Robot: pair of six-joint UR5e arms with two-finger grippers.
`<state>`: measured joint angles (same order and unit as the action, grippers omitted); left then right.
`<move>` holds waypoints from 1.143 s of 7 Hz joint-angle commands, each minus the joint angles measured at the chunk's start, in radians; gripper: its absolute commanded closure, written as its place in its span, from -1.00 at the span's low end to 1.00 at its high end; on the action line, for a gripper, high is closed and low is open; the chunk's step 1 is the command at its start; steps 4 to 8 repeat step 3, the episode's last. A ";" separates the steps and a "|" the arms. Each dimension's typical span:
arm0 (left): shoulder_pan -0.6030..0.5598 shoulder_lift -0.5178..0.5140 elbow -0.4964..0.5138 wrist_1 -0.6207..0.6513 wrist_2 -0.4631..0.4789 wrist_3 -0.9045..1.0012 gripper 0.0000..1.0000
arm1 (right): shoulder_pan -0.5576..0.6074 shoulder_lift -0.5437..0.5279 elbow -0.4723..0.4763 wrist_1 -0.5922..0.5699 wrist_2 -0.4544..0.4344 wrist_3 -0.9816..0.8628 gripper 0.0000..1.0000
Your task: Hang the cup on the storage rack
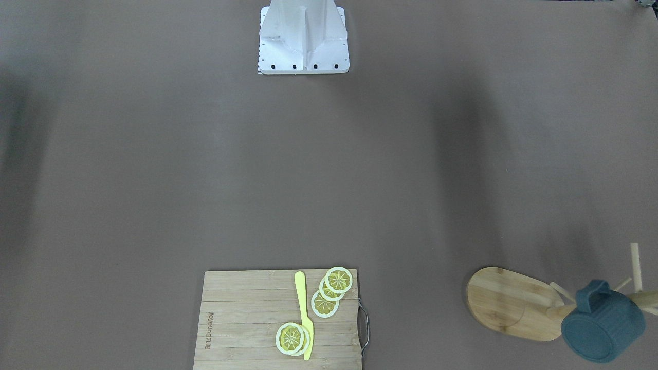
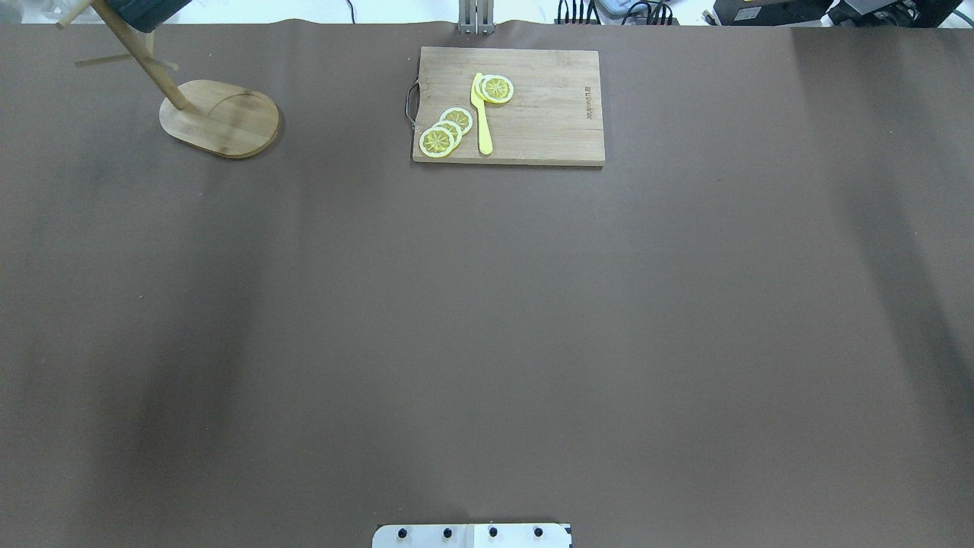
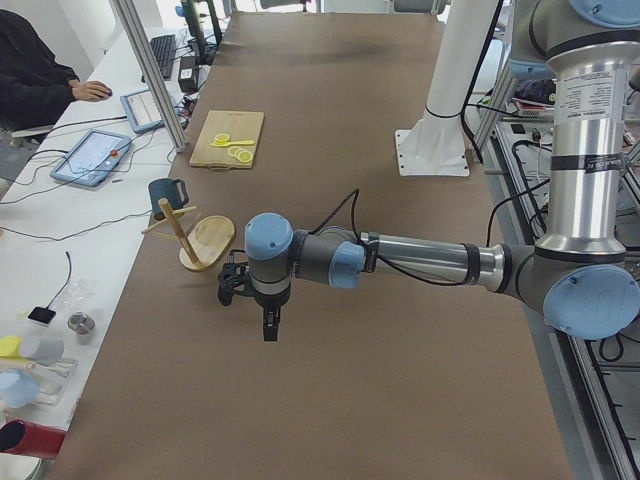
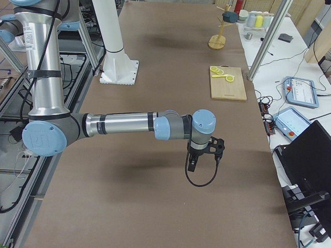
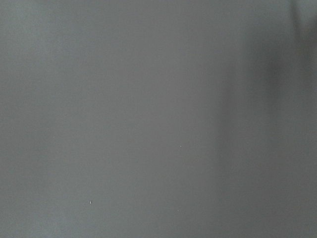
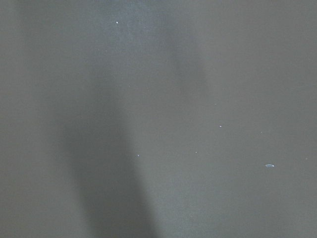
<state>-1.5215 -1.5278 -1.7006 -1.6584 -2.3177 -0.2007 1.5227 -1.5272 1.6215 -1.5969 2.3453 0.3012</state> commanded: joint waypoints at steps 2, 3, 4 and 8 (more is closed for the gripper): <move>0.001 0.000 0.001 0.000 0.000 0.000 -0.98 | 0.001 -0.002 0.003 0.000 -0.003 -0.001 -1.00; 0.001 -0.002 0.002 0.000 0.000 0.000 -0.98 | 0.001 -0.002 0.005 0.000 -0.003 -0.001 -1.00; 0.001 -0.002 0.002 0.000 0.000 0.000 -0.98 | 0.001 -0.002 0.005 0.000 -0.003 -0.001 -1.00; 0.001 -0.002 0.002 0.000 0.000 0.000 -0.98 | 0.001 -0.002 0.005 0.000 -0.003 -0.001 -1.00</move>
